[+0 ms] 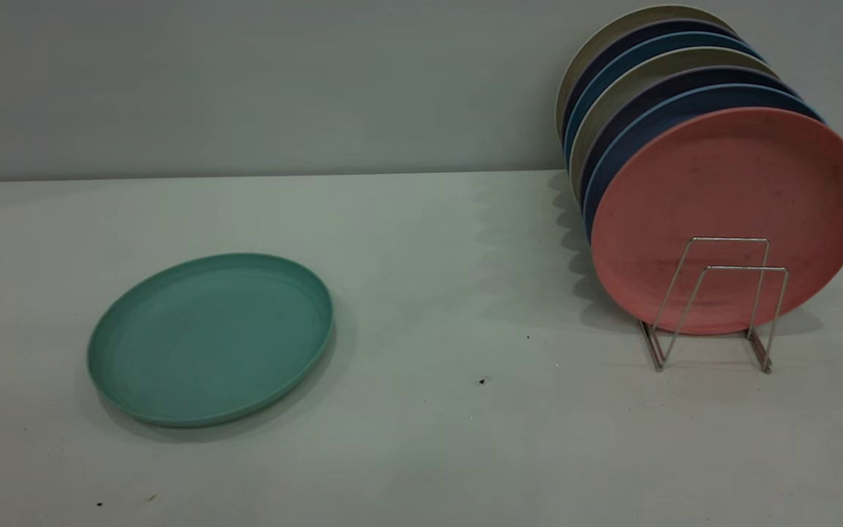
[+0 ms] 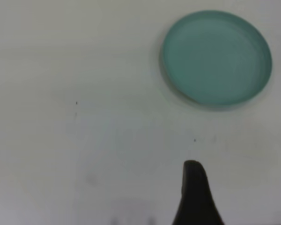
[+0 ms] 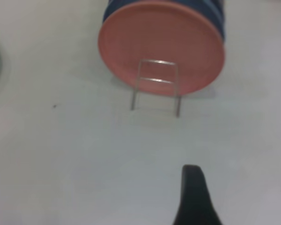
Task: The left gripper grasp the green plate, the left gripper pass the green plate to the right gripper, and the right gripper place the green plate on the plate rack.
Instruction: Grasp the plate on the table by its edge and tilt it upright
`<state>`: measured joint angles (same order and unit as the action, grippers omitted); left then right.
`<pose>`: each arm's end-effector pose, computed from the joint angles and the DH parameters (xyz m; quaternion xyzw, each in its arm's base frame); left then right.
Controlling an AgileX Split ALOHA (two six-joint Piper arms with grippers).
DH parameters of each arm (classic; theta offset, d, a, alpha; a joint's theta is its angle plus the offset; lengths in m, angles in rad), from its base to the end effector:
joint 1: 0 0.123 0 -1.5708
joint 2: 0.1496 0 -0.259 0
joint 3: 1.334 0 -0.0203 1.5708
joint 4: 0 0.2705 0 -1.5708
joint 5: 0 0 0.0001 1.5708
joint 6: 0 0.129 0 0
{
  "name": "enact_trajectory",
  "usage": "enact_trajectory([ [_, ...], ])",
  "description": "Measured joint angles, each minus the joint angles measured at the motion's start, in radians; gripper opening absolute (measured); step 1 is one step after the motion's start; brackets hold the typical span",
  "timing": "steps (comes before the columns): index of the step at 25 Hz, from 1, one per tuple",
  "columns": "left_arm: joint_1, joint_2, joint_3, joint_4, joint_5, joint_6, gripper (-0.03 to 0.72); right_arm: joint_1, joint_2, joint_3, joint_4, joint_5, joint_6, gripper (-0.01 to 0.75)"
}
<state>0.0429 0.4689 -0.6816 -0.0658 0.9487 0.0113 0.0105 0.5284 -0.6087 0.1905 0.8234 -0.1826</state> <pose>0.1442 -0.0007 0.2947 -0.0194 0.8949 -0.0204 0.4453 0.1633 0.0196 0.2735 -0.0590 0.8916 0.0530 0.4459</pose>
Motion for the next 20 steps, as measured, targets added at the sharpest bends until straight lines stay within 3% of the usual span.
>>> enact_trajectory([
  [3, 0.000, 0.160, -0.065, 0.000, -0.044, -0.002, 0.528, 0.000, 0.149, -0.019, 0.110, -0.071, -0.106, 0.533],
  [10, 0.000, 0.508, -0.147, 0.000, -0.175, -0.017, 0.528, 0.031, 0.509, -0.084, 0.637, -0.166, -0.613, 0.533],
  [14, 0.000, 0.685, -0.172, 0.000, -0.228, -0.022, 0.528, 0.209, 0.700, -0.161, 0.829, -0.229, -0.802, 0.533],
  [20, 0.000, 0.948, -0.180, 0.000, -0.359, -0.024, 0.528, 0.419, 0.946, -0.256, 0.848, -0.297, -0.771, 0.533],
])
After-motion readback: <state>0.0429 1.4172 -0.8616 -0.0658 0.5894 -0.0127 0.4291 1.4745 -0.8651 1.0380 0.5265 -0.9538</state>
